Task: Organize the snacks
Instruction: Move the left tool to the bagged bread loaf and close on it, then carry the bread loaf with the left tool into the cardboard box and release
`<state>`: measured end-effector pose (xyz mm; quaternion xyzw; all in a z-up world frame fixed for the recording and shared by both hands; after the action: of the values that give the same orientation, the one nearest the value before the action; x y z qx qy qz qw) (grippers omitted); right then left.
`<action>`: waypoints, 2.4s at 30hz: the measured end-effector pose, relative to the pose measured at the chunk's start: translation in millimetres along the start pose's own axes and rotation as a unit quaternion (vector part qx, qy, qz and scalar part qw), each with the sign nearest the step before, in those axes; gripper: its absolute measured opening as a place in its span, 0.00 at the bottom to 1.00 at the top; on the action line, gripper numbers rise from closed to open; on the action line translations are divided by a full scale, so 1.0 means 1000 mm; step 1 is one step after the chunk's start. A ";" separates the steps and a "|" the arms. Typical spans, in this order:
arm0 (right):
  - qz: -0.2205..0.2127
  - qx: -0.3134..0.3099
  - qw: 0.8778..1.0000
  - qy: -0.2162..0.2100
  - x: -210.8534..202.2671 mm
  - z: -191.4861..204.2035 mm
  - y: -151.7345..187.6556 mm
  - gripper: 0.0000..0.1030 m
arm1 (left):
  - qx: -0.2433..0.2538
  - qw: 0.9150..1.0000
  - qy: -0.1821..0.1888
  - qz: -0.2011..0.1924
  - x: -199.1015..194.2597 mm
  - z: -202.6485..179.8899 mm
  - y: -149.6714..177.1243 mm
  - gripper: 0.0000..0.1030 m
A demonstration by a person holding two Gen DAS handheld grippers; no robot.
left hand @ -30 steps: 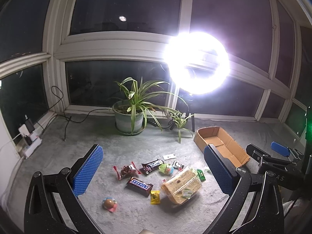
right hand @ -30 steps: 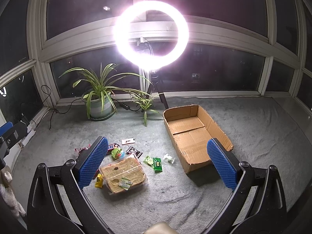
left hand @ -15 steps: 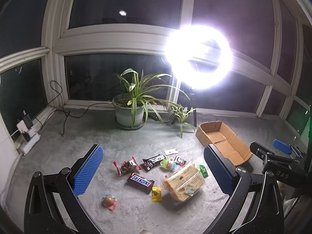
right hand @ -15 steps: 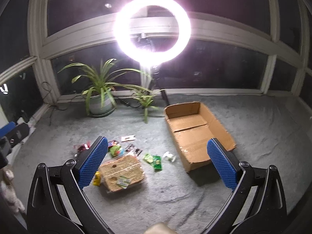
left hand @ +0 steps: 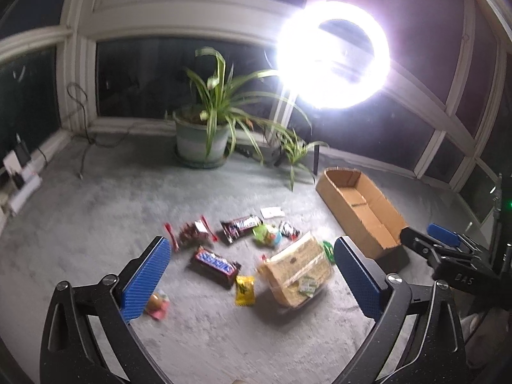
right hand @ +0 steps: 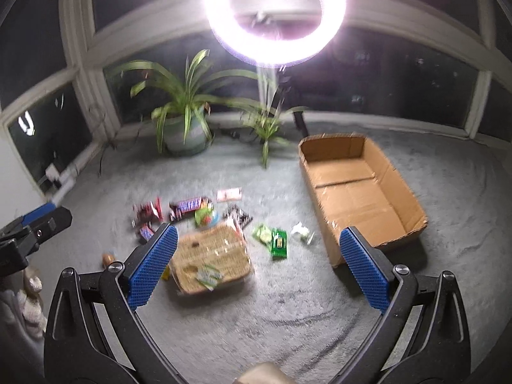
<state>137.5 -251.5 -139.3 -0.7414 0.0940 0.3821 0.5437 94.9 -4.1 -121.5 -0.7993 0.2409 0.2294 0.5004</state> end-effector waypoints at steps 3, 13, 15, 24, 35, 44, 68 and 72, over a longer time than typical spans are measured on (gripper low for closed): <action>0.020 -0.014 1.000 -0.018 0.018 0.000 0.007 1.00 | -0.013 1.000 0.007 0.024 0.011 0.004 0.012 0.91; 0.062 -0.042 0.991 -0.107 0.075 0.008 0.016 1.00 | -0.065 0.992 0.040 0.102 0.051 0.009 0.053 0.79; 0.074 -0.047 0.989 -0.119 0.089 0.010 0.019 0.95 | -0.080 0.989 0.048 0.118 0.059 0.008 0.061 0.77; 0.127 -0.026 0.972 -0.195 0.135 0.014 0.032 0.78 | -0.092 0.983 0.061 0.149 0.085 -0.003 0.080 0.58; 0.154 -0.014 0.955 -0.254 0.160 0.029 0.035 0.75 | -0.099 0.980 0.057 0.163 0.108 -0.005 0.090 0.40; 0.168 -0.014 0.945 -0.281 0.163 0.038 0.034 0.70 | -0.100 0.979 0.056 0.168 0.118 -0.004 0.091 0.38; 0.110 -0.007 0.959 -0.260 0.097 0.004 0.009 0.61 | -0.062 0.989 0.068 0.115 0.093 -0.047 0.061 0.38; 0.095 -0.001 0.965 -0.243 0.082 -0.018 0.003 0.61 | -0.047 0.990 0.082 0.107 0.095 -0.070 0.056 0.38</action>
<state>201.2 -245.3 -194.2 -0.6140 0.0288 0.6013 0.5106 143.4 -104.1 -190.2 -0.8076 0.3542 0.2260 0.4137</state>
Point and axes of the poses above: each gripper's, at about its wrist camera, not at the fingertips, and x roughly the way its jaws point, z to its left, y to its underside, the point moved 6 cm from there along x, roughly the way its jaws point, and after that the axes turned 12 degrees about -x, right-handed, at the moved point
